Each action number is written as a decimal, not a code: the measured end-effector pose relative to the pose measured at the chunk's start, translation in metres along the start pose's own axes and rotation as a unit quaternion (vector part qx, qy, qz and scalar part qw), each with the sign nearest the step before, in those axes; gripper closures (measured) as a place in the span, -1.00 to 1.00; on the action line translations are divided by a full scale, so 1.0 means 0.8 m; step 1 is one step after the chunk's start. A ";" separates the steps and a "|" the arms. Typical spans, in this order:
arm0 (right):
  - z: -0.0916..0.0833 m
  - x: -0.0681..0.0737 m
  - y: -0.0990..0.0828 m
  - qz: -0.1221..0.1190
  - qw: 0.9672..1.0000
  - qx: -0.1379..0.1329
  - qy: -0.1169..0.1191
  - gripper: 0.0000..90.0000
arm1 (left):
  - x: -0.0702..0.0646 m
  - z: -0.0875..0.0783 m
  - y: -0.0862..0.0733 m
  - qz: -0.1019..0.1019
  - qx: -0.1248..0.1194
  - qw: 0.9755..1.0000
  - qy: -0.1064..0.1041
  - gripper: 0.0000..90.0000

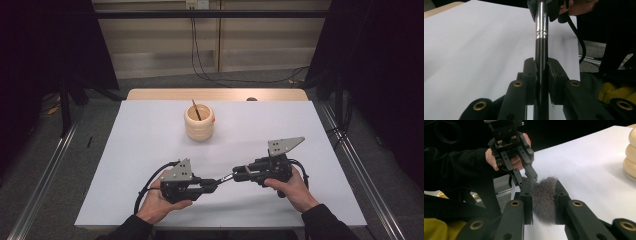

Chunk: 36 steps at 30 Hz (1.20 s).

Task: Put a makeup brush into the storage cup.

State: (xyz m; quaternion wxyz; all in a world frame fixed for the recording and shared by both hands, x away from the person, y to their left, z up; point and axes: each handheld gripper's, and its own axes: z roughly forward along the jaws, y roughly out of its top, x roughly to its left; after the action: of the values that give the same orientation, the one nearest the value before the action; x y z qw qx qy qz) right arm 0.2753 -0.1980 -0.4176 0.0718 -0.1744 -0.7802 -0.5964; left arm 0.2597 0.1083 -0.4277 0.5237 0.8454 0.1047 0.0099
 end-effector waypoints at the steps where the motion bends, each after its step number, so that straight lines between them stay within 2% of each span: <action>1: 0.000 0.000 0.000 0.001 1.000 0.001 0.000 0.69 | 0.001 0.001 -0.001 -0.002 -0.005 1.000 0.000 0.72; 5: 0.001 0.002 0.003 -0.002 1.000 0.002 0.002 0.72 | 0.003 0.001 -0.003 -0.011 -0.005 1.000 0.008 0.65; 8: 0.001 0.004 0.005 -0.006 1.000 0.004 -0.003 0.72 | 0.006 0.000 -0.004 -0.026 -0.010 1.000 0.014 0.57; 11: -0.002 0.003 0.007 -0.006 1.000 0.000 -0.006 0.72 | 0.006 -0.002 -0.004 -0.032 -0.009 0.999 0.025 0.40; 20: -0.008 0.005 0.012 -0.008 1.000 -0.004 -0.016 0.72 | 0.010 -0.008 -0.002 -0.063 -0.025 0.997 0.048 -0.33; 23: -0.010 0.005 0.014 -0.006 1.000 -0.003 -0.016 0.73 | 0.011 -0.012 -0.002 -0.060 -0.035 0.996 0.060 -0.56; 26: -0.009 0.006 0.016 -0.005 1.000 0.006 -0.022 0.73 | 0.012 -0.015 -0.002 -0.065 -0.038 0.995 0.069 -0.78; 28: -0.008 0.006 0.018 -0.004 1.000 0.010 -0.024 0.73 | 0.013 -0.018 -0.002 -0.077 -0.038 0.993 0.077 -0.90; 32: -0.009 0.004 0.020 0.001 0.999 0.017 -0.030 0.73 | 0.011 -0.021 -0.003 -0.065 -0.040 0.993 0.094 -0.94; 35: -0.010 0.003 0.024 0.001 0.999 0.024 -0.034 0.72 | 0.006 -0.023 -0.002 -0.043 -0.045 0.992 0.112 -0.96; 36: -0.011 0.003 0.026 0.001 0.999 0.028 -0.037 0.73 | 0.006 -0.023 -0.002 -0.046 -0.049 0.992 0.110 -0.95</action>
State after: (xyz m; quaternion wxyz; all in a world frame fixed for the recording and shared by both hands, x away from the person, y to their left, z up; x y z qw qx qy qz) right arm 0.2798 -0.2013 -0.3956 0.0482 -0.1955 -0.7986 -0.5672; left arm 0.2620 0.1264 -0.4214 0.5495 0.8069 0.1998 0.0842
